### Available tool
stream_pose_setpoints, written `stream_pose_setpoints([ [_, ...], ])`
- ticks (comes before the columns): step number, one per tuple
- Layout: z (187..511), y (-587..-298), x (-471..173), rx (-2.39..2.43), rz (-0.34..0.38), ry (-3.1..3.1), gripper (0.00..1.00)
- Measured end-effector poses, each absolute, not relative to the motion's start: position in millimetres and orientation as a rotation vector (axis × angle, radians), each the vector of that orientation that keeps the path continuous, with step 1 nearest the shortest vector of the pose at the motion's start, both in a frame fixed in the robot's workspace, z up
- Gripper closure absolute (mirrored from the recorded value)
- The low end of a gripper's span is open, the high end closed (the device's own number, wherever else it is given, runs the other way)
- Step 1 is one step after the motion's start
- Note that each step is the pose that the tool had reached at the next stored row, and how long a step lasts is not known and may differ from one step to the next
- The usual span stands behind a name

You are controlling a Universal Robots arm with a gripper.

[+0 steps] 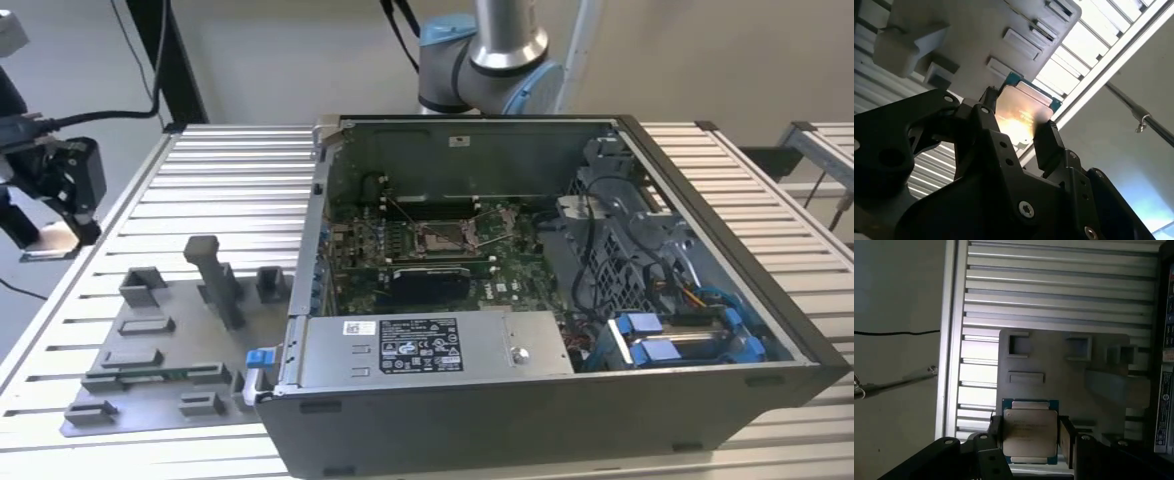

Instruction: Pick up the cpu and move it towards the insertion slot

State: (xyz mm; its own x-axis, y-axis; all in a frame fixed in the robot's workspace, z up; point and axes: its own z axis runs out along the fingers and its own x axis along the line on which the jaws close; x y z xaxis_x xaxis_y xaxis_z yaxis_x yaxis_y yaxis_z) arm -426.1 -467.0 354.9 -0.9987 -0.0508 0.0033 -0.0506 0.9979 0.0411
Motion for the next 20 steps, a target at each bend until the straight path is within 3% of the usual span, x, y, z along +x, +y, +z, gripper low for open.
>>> stream_pose_setpoints([
  [10,397,-467,-426,0.079,-0.063,-3.136,1.0],
  [20,411,-467,-426,0.08,-0.066,-3.138,1.0],
])
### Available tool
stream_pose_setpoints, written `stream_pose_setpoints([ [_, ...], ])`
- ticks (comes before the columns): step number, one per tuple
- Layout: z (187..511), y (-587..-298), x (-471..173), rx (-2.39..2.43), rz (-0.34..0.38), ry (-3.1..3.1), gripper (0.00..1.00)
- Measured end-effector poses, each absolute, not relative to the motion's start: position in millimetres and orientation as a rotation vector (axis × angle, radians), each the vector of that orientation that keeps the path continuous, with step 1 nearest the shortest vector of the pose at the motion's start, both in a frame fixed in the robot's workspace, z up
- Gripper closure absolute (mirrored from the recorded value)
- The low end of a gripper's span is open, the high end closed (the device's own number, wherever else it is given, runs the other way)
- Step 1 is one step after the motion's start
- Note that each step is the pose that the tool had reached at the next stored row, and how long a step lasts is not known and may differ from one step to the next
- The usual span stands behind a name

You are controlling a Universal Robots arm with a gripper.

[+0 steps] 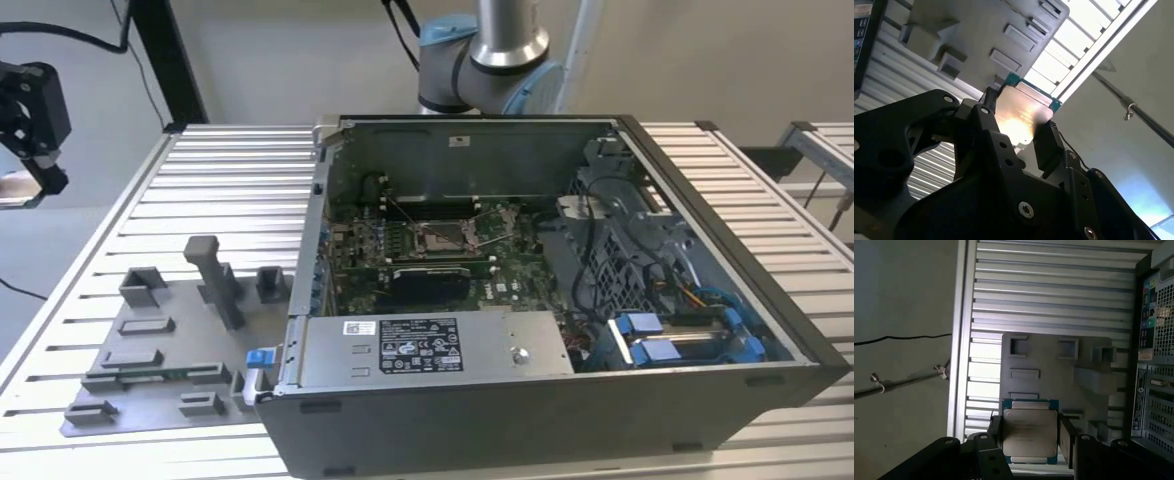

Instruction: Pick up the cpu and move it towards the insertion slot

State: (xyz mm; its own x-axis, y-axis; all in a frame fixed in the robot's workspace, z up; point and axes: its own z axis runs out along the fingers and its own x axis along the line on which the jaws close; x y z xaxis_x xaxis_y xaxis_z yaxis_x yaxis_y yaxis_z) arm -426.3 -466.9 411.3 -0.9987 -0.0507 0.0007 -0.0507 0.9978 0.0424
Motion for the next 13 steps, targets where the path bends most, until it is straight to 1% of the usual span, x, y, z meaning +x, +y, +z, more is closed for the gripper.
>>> stream_pose_setpoints([
  [13,411,-467,-405,0.08,-0.067,-3.139,1.0],
])
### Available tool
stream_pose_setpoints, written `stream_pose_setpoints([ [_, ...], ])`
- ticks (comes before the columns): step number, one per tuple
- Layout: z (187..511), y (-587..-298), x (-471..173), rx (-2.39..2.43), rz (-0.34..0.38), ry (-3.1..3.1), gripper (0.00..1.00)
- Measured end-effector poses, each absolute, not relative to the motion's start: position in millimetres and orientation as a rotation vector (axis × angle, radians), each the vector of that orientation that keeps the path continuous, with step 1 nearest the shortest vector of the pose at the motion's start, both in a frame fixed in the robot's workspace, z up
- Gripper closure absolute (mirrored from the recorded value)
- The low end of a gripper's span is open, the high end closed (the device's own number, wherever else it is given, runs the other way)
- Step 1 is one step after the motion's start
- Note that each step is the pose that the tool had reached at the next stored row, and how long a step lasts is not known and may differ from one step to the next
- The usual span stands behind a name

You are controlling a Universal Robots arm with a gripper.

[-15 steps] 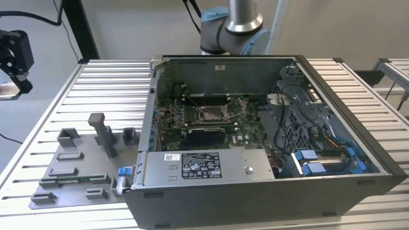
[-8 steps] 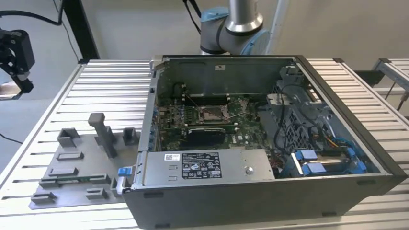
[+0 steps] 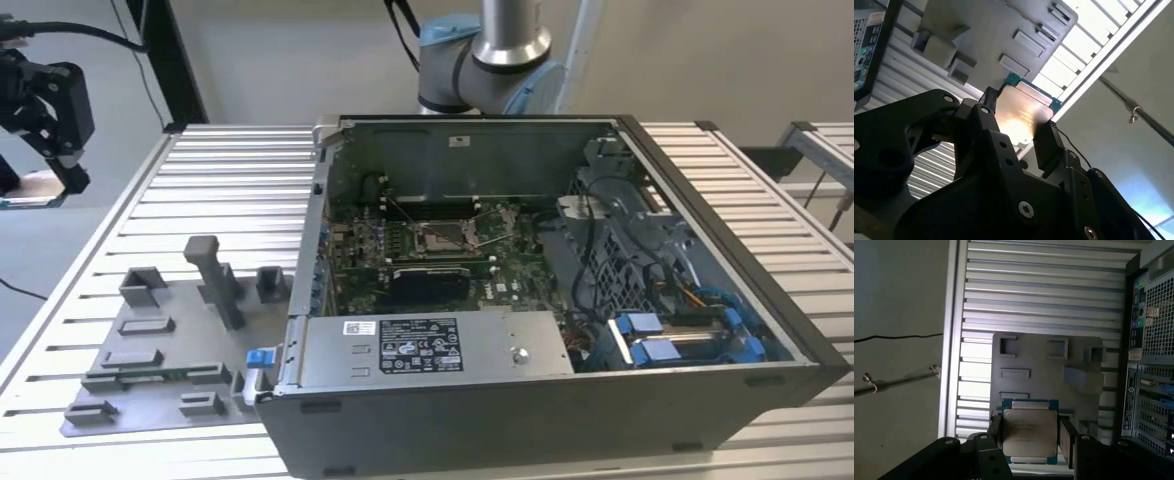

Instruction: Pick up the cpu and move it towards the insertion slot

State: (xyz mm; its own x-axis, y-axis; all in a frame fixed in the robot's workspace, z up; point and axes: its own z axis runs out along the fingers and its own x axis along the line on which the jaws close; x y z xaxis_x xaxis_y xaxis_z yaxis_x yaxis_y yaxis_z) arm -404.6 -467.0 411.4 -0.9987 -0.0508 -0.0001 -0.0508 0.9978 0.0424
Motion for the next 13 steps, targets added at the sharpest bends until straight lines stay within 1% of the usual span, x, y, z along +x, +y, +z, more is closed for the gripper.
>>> stream_pose_setpoints([
  [13,411,-467,-373,0.08,-0.065,-3.139,1.0],
])
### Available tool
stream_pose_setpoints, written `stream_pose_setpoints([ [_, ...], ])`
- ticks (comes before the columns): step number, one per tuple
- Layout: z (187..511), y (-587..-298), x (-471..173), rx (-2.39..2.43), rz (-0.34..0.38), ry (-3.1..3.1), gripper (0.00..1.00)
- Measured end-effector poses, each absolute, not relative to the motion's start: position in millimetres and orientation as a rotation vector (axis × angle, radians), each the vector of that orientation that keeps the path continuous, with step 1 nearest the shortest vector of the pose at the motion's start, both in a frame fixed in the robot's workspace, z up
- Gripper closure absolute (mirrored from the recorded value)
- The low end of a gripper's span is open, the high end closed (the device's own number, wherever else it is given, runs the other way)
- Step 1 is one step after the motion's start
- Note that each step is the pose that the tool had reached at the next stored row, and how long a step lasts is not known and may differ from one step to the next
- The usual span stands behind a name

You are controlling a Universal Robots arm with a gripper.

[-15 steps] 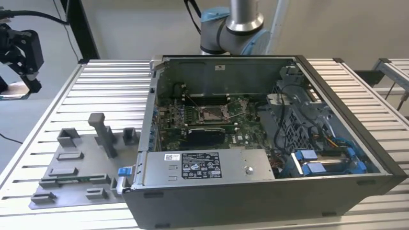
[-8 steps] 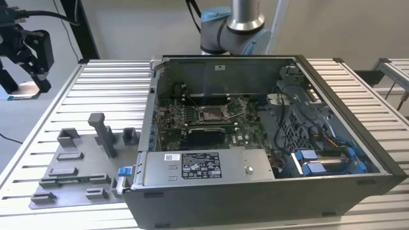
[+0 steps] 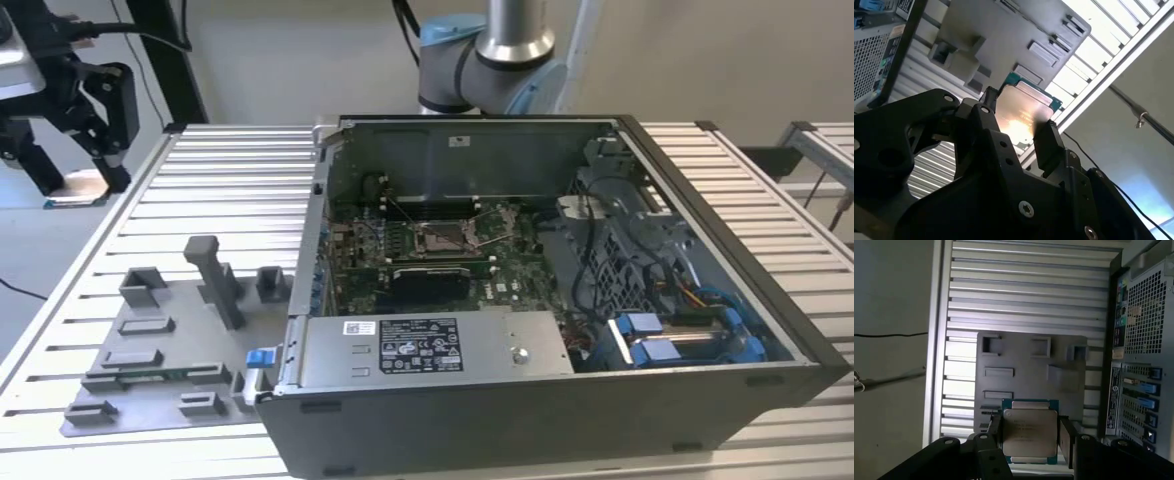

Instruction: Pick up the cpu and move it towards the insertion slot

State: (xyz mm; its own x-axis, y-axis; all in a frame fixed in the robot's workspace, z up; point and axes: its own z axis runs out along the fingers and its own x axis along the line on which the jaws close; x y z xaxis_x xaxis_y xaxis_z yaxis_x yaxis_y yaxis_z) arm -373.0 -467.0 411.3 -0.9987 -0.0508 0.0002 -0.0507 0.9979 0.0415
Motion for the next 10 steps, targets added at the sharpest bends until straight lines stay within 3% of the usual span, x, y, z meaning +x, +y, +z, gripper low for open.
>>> stream_pose_setpoints([
  [10,411,-467,-352,0.08,-0.064,-3.139,1.0],
])
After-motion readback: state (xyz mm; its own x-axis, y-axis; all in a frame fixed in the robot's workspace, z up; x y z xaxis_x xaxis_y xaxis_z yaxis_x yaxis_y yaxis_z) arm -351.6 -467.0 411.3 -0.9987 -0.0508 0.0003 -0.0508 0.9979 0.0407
